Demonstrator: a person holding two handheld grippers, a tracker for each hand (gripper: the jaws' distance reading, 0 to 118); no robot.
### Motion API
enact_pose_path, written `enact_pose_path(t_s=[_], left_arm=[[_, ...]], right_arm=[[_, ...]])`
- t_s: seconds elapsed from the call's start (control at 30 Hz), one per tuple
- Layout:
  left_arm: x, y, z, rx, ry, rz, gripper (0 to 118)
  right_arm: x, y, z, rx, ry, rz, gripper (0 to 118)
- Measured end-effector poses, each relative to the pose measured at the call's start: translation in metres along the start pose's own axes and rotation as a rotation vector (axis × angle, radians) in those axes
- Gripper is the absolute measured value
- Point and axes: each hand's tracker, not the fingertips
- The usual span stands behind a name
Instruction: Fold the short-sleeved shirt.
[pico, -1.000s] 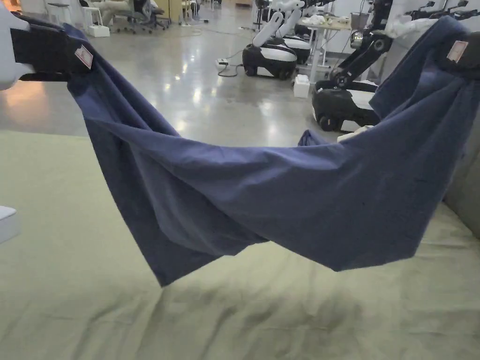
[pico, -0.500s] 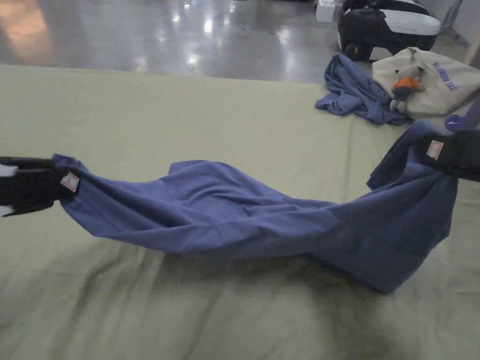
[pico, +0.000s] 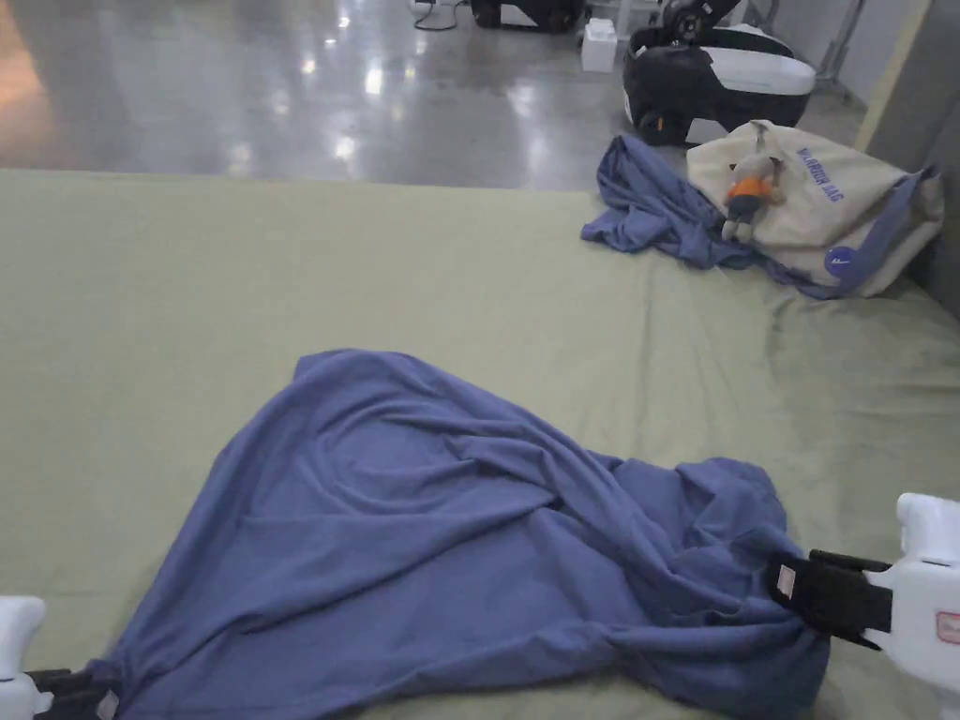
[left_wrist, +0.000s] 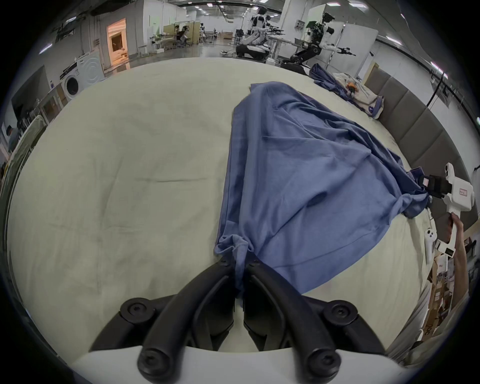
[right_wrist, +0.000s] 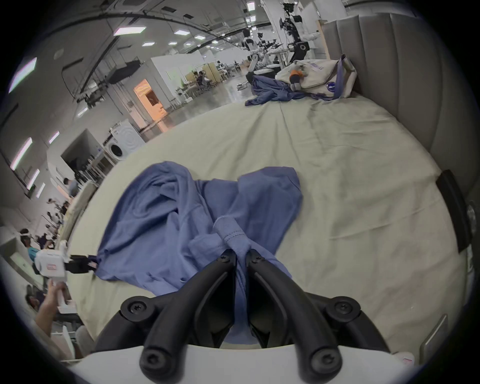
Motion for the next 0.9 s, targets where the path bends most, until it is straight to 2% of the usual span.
enact_pose_path(t_s=[0.03,0.07,0.1,0.13,0.2,0.3,0.4,0.5,0.53,0.57,0.6,0.63,0.67,0.73,0.77,0.9], left_arm=[[0.002,0.003,0.004,0.007,0.008,-0.005,14],[0.005,0.004,0.012,0.055,0.030,-0.010,31],[0.008,0.004,0.022,0.097,0.042,-0.010,58],[0.011,0.003,0.037,0.154,0.052,0.006,80],[0.015,-0.004,0.074,0.298,0.062,0.028,80],[0.032,-0.028,0.138,0.483,0.149,-0.042,80],[0.050,-0.063,0.199,0.617,0.173,-0.084,80],[0.064,-0.097,0.245,0.683,0.144,-0.077,80],[0.067,-0.109,0.258,0.678,0.138,-0.071,80],[0.070,-0.116,0.264,0.682,0.120,-0.068,80],[0.072,-0.125,0.272,0.678,0.088,-0.063,74],[0.075,-0.134,0.278,0.657,0.063,-0.064,37],[0.078,-0.138,0.280,0.653,0.063,-0.073,1],[0.092,-0.146,0.277,0.669,0.196,-0.147,1],[0.095,-0.142,0.274,0.617,0.206,-0.215,1],[0.084,-0.117,0.243,0.535,0.122,-0.268,1]], right_arm=[[-0.002,-0.002,0.005,0.012,-0.016,-0.002,13],[-0.002,-0.003,0.013,0.035,-0.016,-0.010,28],[-0.004,-0.005,0.028,0.087,0.003,-0.012,49],[-0.007,-0.008,0.047,0.145,-0.017,-0.007,71],[-0.013,-0.014,0.088,0.251,-0.030,0.010,74],[-0.035,-0.033,0.165,0.437,-0.067,0.078,81],[-0.060,-0.062,0.235,0.575,-0.041,0.109,94],[-0.077,-0.089,0.287,0.648,0.015,0.119,95],[-0.081,-0.098,0.299,0.652,0.010,0.129,92],[-0.085,-0.104,0.307,0.643,-0.004,0.131,84],[-0.082,-0.108,0.310,0.621,-0.022,0.148,60],[-0.084,-0.115,0.315,0.620,-0.035,0.166,2],[-0.086,-0.119,0.315,0.627,-0.044,0.164,2],[-0.085,-0.121,0.314,0.594,-0.040,0.191,2],[-0.084,-0.122,0.313,0.578,-0.031,0.178,2],[-0.084,-0.123,0.305,0.590,-0.043,0.200,2]])
